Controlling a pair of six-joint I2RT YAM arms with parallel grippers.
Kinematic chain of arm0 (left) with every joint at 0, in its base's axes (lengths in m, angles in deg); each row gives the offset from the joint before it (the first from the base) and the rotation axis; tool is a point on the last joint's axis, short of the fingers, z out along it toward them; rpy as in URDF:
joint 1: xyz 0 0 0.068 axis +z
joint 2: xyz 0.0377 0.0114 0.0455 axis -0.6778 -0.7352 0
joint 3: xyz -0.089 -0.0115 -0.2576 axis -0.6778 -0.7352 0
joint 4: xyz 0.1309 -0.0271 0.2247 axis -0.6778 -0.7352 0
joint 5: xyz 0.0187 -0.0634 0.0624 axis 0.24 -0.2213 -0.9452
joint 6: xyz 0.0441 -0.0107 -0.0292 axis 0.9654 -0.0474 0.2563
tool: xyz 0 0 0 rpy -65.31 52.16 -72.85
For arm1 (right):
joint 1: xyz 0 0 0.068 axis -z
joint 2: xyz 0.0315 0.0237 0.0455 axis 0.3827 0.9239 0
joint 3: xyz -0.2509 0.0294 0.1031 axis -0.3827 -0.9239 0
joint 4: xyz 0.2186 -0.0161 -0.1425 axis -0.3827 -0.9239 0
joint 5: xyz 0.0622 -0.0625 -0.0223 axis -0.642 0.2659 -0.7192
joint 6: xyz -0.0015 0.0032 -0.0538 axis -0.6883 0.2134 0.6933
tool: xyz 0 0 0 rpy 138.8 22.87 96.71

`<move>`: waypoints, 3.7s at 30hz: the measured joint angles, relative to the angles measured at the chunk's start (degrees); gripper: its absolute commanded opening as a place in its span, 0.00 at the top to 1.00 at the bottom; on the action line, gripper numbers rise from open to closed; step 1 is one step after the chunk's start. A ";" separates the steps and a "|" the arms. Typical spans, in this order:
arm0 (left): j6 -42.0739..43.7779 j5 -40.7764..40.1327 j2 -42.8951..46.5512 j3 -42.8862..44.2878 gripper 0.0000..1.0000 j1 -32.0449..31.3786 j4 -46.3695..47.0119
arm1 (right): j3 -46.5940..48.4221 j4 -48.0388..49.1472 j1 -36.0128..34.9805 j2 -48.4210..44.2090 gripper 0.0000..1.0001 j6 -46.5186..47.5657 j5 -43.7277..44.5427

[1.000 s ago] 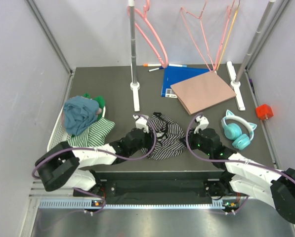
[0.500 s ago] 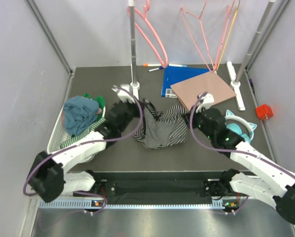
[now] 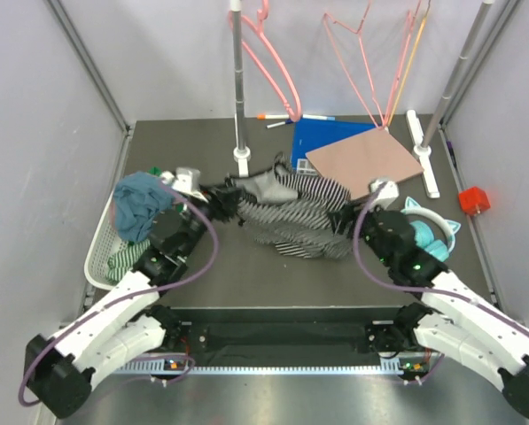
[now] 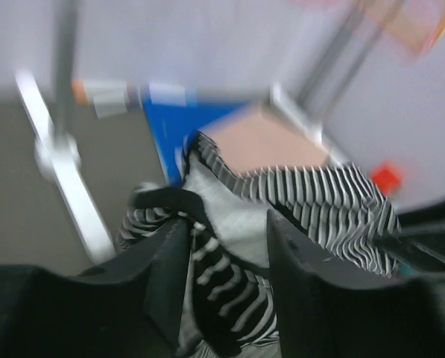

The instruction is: Place the tank top on the hanger

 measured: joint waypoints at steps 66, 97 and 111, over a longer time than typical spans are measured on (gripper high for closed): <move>-2.78 2.89 5.53 -12.24 0.02 -1.07 -25.20 | 52.76 18.01 0.00 48.28 1.00 17.44 -6.12; -1.05 3.93 1.31 -12.92 0.02 -1.07 -24.61 | 37.09 20.90 -0.76 27.34 1.00 15.63 1.42; -0.63 5.79 -11.10 -13.09 0.04 -1.07 -18.88 | 12.09 7.82 -7.30 5.55 1.00 13.03 2.19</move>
